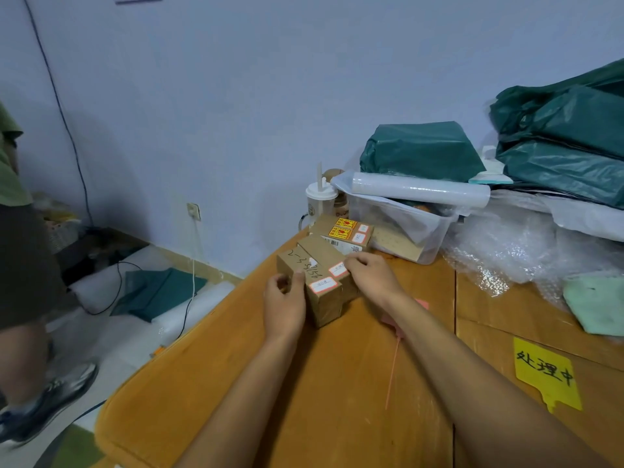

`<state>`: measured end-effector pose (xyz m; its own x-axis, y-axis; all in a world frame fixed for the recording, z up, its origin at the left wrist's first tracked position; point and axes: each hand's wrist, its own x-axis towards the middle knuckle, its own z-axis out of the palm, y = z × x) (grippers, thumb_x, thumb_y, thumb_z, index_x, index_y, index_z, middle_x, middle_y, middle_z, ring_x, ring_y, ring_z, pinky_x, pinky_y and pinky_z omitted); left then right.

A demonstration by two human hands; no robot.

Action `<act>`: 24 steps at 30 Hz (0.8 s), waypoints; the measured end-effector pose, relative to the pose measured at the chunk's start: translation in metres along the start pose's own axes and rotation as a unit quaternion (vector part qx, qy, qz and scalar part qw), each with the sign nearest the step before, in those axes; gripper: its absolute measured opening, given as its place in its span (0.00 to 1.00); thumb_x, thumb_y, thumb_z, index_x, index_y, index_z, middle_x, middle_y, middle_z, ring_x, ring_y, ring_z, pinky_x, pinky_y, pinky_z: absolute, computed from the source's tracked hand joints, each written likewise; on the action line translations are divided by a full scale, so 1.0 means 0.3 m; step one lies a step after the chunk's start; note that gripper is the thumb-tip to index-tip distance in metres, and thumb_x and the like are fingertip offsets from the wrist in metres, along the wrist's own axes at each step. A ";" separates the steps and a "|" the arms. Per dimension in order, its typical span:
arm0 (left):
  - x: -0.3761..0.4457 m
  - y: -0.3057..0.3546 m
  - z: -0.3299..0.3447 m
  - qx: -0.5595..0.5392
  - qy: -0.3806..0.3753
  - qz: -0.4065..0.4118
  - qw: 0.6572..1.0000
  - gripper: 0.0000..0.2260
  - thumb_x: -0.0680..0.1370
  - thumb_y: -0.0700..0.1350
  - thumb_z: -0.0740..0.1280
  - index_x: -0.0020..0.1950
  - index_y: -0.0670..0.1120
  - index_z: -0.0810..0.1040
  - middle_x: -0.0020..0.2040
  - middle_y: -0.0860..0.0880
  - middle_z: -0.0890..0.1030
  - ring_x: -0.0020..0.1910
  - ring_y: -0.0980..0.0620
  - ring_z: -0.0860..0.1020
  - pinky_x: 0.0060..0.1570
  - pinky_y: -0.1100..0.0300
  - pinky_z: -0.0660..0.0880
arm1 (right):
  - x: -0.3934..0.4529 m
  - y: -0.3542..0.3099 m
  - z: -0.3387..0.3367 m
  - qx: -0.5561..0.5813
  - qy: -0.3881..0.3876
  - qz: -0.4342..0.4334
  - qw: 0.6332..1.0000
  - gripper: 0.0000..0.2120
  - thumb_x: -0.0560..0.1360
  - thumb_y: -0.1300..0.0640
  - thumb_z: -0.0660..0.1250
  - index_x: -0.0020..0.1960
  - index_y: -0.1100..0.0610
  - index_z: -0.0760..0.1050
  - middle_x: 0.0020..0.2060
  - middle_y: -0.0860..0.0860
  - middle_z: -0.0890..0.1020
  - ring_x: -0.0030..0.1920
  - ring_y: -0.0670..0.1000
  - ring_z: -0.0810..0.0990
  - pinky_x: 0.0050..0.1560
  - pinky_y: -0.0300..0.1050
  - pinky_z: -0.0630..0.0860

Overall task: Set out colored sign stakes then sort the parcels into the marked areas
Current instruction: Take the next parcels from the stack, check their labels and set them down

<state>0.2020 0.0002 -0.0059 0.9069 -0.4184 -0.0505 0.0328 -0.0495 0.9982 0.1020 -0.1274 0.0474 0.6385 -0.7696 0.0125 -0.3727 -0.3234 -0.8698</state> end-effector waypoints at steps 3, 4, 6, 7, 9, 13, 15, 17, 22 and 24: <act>-0.050 0.007 -0.024 -0.016 -0.002 0.002 1.000 0.21 0.85 0.58 0.62 0.75 0.49 0.74 0.69 0.48 0.81 0.66 0.49 0.80 0.66 0.50 0.78 | -0.049 0.007 -0.002 0.061 0.004 -0.001 0.998 0.15 0.85 0.53 0.61 0.67 0.52 0.81 0.52 0.43 0.82 0.51 0.39 0.80 0.44 0.36 0.75; -0.068 0.011 -0.034 -0.030 -0.001 0.002 1.000 0.21 0.86 0.58 0.61 0.75 0.50 0.75 0.69 0.49 0.82 0.65 0.49 0.81 0.66 0.49 0.78 | -0.069 0.007 -0.001 0.075 -0.001 -0.004 0.997 0.16 0.85 0.53 0.61 0.69 0.52 0.80 0.53 0.43 0.82 0.52 0.38 0.79 0.45 0.36 0.75; -0.101 0.019 -0.053 -0.055 -0.001 0.006 0.998 0.20 0.86 0.57 0.60 0.75 0.51 0.75 0.67 0.49 0.83 0.62 0.51 0.82 0.64 0.50 0.80 | -0.113 0.012 0.006 0.098 -0.010 0.002 0.995 0.16 0.85 0.53 0.61 0.71 0.50 0.78 0.59 0.47 0.82 0.55 0.39 0.79 0.48 0.36 0.76; -0.120 0.025 -0.064 -0.067 -0.001 0.009 0.998 0.19 0.86 0.57 0.60 0.75 0.52 0.75 0.67 0.50 0.84 0.61 0.52 0.83 0.61 0.52 0.80 | -0.144 0.012 0.010 0.112 -0.011 0.002 0.994 0.16 0.85 0.52 0.62 0.71 0.49 0.79 0.62 0.48 0.83 0.57 0.41 0.80 0.51 0.38 0.77; -0.159 0.049 -0.089 -0.086 -0.003 0.021 0.996 0.18 0.87 0.56 0.60 0.75 0.54 0.76 0.65 0.52 0.84 0.58 0.56 0.83 0.54 0.56 0.81 | -0.200 0.015 0.016 0.156 -0.009 0.003 0.988 0.15 0.84 0.50 0.64 0.69 0.43 0.79 0.66 0.48 0.83 0.62 0.45 0.82 0.61 0.45 0.80; -0.246 0.126 -0.133 -0.123 -0.020 0.062 0.990 0.17 0.86 0.56 0.62 0.73 0.58 0.78 0.61 0.55 0.87 0.58 0.54 0.86 0.60 0.45 0.83 | -0.340 -0.009 -0.004 0.258 0.004 -0.008 0.966 0.14 0.84 0.50 0.64 0.67 0.36 0.77 0.59 0.42 0.87 0.56 0.40 0.86 0.54 0.45 0.83; -0.296 0.173 -0.149 -0.128 -0.039 0.086 0.987 0.14 0.86 0.56 0.63 0.71 0.61 0.78 0.63 0.54 0.86 0.60 0.54 0.85 0.62 0.46 0.82 | -0.413 -0.019 -0.035 0.305 0.027 -0.023 0.952 0.16 0.84 0.52 0.65 0.69 0.39 0.78 0.57 0.43 0.88 0.55 0.40 0.87 0.54 0.48 0.83; -0.348 0.214 -0.157 -0.127 -0.064 0.119 0.983 0.11 0.85 0.57 0.64 0.67 0.64 0.78 0.66 0.53 0.85 0.62 0.52 0.85 0.63 0.48 0.82 | -0.489 -0.028 -0.072 0.334 0.047 -0.047 0.940 0.17 0.84 0.53 0.66 0.71 0.42 0.78 0.59 0.45 0.88 0.61 0.47 0.86 0.60 0.53 0.83; -0.490 0.276 -0.155 -0.140 -0.116 0.154 0.971 0.16 0.86 0.55 0.63 0.73 0.57 0.79 0.60 0.54 0.88 0.55 0.55 0.88 0.49 0.61 0.85 | -0.677 -0.038 -0.181 0.323 0.099 -0.096 0.936 0.18 0.81 0.53 0.70 0.71 0.43 0.79 0.54 0.45 0.89 0.59 0.52 0.87 0.60 0.55 0.83; -0.540 0.283 -0.146 -0.141 -0.129 0.152 0.970 0.19 0.85 0.55 0.64 0.75 0.54 0.79 0.62 0.51 0.88 0.58 0.52 0.87 0.56 0.53 0.85 | -0.739 -0.024 -0.212 0.327 0.118 -0.091 0.933 0.16 0.81 0.53 0.71 0.68 0.43 0.81 0.54 0.45 0.89 0.59 0.51 0.87 0.59 0.56 0.84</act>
<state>0.0763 0.1035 0.0885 0.7587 -0.5895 0.2774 -0.0729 0.3462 0.9353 -0.0797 0.0105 0.0823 0.4565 -0.8594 0.2300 0.2673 -0.1141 -0.9568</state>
